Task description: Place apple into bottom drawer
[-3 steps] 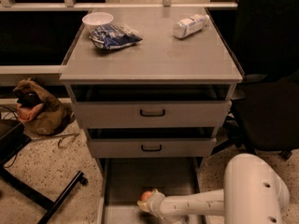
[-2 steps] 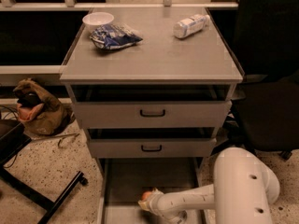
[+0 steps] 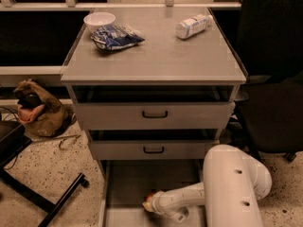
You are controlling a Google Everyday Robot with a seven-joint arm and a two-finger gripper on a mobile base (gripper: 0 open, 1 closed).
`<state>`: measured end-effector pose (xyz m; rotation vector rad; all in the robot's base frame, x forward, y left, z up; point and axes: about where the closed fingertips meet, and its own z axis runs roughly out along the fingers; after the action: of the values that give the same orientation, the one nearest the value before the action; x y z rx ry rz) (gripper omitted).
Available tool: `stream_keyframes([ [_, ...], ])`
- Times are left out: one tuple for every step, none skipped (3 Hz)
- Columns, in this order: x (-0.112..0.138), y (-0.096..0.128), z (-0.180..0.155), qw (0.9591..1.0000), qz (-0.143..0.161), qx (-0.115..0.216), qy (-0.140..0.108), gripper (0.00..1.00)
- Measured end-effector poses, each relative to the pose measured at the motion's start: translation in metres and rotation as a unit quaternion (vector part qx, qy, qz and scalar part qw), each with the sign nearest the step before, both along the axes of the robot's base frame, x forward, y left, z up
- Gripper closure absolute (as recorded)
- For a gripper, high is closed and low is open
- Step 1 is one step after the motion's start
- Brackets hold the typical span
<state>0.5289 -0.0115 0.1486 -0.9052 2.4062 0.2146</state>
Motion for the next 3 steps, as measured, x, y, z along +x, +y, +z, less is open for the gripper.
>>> stream_keyframes([
  [0.0001,-0.0051,-0.0120,0.9998,-0.002,0.004,0.017,1.00],
  [0.0003,-0.0086,-0.0187,0.9992,-0.006,0.023,0.032,1.00],
  [0.0014,-0.0096,-0.0181,0.9974,-0.014,0.048,0.052,1.00],
])
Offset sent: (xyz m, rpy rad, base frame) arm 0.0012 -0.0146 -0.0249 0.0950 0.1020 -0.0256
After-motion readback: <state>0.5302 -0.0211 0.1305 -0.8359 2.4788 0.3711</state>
